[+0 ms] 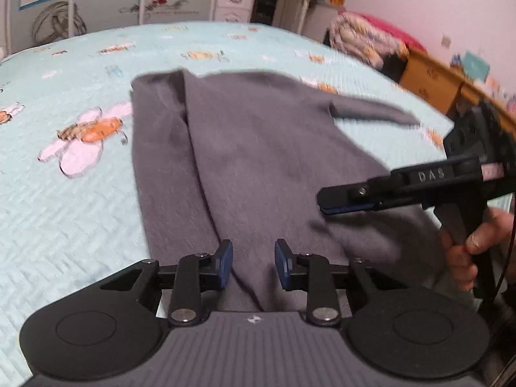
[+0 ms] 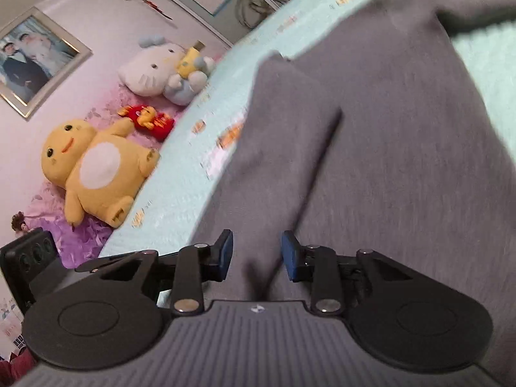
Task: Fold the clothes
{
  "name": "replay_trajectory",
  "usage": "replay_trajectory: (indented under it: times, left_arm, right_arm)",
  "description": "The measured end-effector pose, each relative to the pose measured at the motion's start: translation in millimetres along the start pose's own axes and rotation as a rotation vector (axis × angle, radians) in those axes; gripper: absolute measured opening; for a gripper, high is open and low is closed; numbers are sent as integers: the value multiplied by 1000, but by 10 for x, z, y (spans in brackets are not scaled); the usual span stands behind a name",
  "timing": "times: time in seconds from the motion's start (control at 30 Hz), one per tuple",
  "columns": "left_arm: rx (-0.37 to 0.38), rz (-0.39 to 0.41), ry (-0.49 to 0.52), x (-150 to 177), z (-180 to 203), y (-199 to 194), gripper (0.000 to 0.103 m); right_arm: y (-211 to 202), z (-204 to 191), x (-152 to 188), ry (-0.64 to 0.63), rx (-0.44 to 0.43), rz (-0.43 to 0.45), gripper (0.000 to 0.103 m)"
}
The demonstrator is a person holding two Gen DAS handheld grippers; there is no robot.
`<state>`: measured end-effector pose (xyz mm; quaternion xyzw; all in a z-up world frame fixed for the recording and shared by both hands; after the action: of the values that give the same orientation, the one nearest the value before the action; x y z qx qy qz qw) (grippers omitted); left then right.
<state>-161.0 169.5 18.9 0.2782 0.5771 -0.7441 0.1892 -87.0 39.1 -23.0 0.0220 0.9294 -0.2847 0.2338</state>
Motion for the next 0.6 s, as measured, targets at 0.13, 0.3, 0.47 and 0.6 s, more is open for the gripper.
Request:
replay_trajectory:
  times: [0.13, 0.3, 0.47, 0.6]
  left_arm:
    - [-3, 55, -60, -260, -177, 106, 39]
    - [122, 144, -276, -628, -627, 341, 39]
    - [316, 213, -477, -910, -886, 621, 39]
    - [342, 207, -583, -891, -1036, 849, 39]
  right_arm:
    - [5, -22, -430, -40, 19, 63, 45]
    - [190, 35, -860, -52, 25, 110, 48]
    - [405, 140, -1127, 20, -13, 164, 49]
    - [576, 267, -1157, 89, -14, 181, 53]
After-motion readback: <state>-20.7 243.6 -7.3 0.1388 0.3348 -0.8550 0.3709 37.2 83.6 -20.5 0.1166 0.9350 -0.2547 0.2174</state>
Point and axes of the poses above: each gripper's, at about its wrist camera, not at the fingertips, and y roughly the way its jaws point, z to its right, x to its underside, the point moved 9 cm from there along y, roughly the way its jaws point, and after that the axes turned 10 degrees about -z, right-handed, at the moved point
